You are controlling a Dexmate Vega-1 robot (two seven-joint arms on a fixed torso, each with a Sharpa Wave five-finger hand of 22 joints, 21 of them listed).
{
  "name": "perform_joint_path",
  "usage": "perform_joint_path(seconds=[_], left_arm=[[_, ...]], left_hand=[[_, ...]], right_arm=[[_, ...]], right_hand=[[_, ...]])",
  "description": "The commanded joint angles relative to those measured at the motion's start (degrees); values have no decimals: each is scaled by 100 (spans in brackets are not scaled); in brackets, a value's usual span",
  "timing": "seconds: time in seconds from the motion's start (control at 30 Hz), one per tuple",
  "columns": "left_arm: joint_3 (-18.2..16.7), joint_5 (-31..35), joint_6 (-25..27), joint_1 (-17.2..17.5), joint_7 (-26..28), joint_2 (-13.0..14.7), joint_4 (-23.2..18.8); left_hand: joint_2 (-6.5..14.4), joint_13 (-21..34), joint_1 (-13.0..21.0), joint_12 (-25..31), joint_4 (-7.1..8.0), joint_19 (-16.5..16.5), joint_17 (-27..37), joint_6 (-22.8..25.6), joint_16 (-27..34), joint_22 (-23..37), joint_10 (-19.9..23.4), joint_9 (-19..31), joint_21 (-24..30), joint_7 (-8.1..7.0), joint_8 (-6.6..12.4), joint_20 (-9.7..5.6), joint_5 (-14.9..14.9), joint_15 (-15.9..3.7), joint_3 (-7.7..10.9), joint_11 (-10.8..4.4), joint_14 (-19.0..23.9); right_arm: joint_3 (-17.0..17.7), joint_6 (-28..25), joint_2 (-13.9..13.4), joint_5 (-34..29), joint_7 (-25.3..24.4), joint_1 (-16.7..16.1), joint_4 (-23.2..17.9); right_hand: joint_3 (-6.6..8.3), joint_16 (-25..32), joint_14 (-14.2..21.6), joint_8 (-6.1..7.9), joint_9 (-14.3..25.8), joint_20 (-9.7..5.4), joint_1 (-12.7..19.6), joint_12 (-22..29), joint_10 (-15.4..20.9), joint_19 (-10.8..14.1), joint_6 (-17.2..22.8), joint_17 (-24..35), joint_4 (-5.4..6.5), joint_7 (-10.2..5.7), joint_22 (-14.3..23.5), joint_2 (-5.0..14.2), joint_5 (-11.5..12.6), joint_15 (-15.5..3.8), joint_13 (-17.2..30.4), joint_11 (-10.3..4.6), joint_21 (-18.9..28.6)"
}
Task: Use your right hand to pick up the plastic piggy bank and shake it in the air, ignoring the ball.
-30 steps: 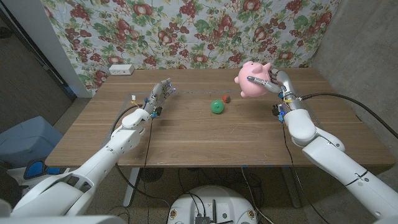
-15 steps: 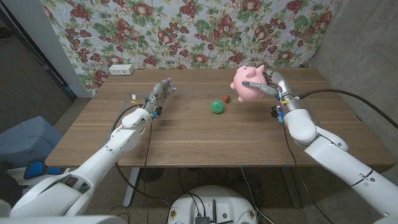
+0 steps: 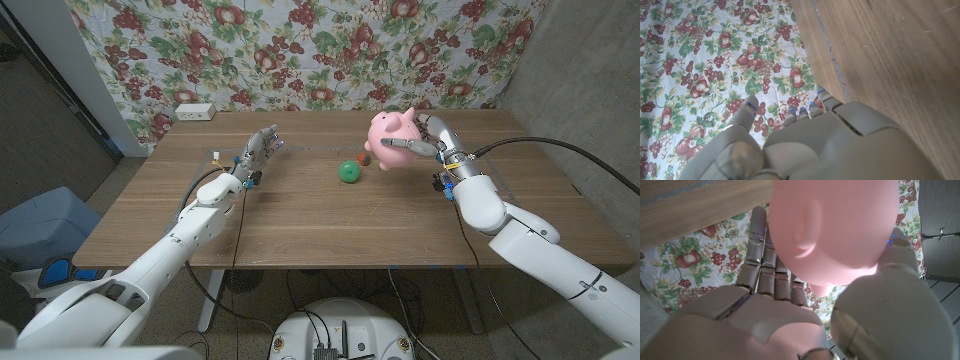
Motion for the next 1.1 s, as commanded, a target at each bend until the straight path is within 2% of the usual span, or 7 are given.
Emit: perform_joint_path(seconds=[0.03,0.57,1.1], left_arm=[[18,0,17,-42,-44,-12,53],[19,5,28,-40,-57,10,18],[-13,-6,64,101,40,81,-193]], left_hand=[[344,16,50,-4,-2,46,12,5,-8,30,6,30,-36,-5,9,16,-19,26,-13,36,-4],[345,16,55,1,-2,51,11,19,-7,31,24,30,-47,-15,10,19,-19,32,-16,45,4],[346,16,58,2,0,58,11,23,-8,31,31,30,-56,-16,8,22,-19,32,-19,50,7]], right_arm=[[-247,-304,-192,-442,247,118,-180],[-534,-455,-388,-768,705,299,-286],[-833,-517,-400,-973,1052,430,-240]], right_hand=[[1442,123,1873,10,1181,-679,682,3,1966,-649,2487,3072,14,-710,8,1610,466,-2591,1753,-1926,17],[1432,71,1886,-2,1165,-680,669,-25,1988,-644,2499,3000,19,-708,8,1601,459,-2587,1730,-1914,13],[1414,56,1883,-10,1161,-679,685,-37,2001,-644,2502,2963,13,-708,7,1606,445,-2585,1732,-1907,7]])
